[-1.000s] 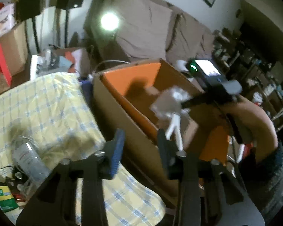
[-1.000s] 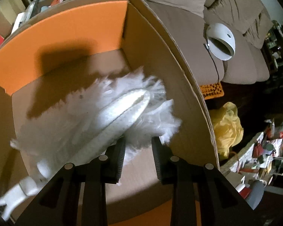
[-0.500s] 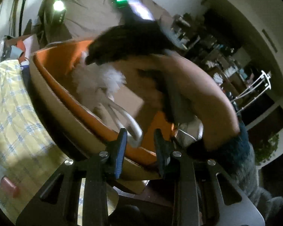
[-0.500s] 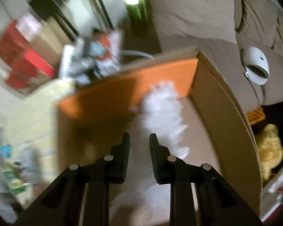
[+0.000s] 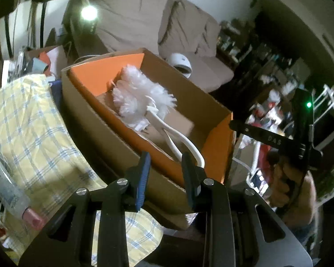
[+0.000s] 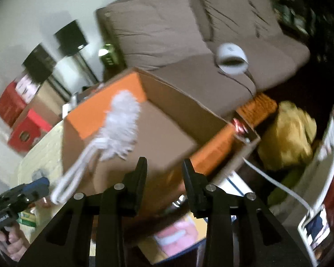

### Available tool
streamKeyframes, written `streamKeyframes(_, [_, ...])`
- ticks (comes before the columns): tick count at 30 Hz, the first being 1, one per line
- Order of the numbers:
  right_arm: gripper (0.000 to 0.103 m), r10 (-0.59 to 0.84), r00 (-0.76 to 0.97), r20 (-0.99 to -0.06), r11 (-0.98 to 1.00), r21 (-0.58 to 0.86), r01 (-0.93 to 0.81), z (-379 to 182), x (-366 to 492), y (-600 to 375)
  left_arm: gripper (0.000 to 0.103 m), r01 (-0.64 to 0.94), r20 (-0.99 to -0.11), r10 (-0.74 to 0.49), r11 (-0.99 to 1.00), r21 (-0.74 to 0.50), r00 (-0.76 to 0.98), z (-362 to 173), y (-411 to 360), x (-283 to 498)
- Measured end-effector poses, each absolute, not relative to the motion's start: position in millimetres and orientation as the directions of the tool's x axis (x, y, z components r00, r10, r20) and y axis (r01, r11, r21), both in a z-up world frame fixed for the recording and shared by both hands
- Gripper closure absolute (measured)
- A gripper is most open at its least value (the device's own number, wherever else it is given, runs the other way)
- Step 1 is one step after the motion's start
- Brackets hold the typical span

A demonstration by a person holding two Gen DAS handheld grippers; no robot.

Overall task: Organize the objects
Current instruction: 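Push the duster handle down into the box with the left tool, then withdraw both tools from the box and turn toward the plaid table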

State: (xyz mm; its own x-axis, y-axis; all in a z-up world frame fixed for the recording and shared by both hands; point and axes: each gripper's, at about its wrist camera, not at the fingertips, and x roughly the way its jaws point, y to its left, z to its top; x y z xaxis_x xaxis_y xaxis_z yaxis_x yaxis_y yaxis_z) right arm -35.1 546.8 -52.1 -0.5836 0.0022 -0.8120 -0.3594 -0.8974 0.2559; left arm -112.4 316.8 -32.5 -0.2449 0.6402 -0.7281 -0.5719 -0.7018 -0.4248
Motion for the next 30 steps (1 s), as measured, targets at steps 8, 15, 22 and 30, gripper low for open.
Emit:
streamKeyframes(8, [0.066,0.098,-0.607,-0.789,-0.884,0.211,-0.417,-33.5,-13.6,566.5,0.070,-0.593,-0.782,0.571,-0.728,-0.343,-0.249,-41.2,359.1,-106.9])
streamKeyframes(15, [0.065,0.110,-0.619,-0.778,-0.901,0.185,-0.392,-22.5,-12.7,548.0,0.065,-0.620,-0.795,0.514,-0.749,-0.234,-0.321,-22.2,376.1,-89.8])
streamKeyframes(22, [0.056,0.013,-0.670,-0.742,-0.943,0.214,-0.254,-7.9,-23.4,506.2,0.065,-0.524,-0.780,0.502,-0.808,-0.270,-0.372,-14.1,319.3,-90.9])
streamKeyframes(30, [0.050,-0.026,-0.685,-0.728,-0.977,0.164,-0.136,3.7,-35.5,447.3,0.063,-0.314,-0.757,0.348,-0.929,-0.197,-0.554,12.7,189.1,-88.8])
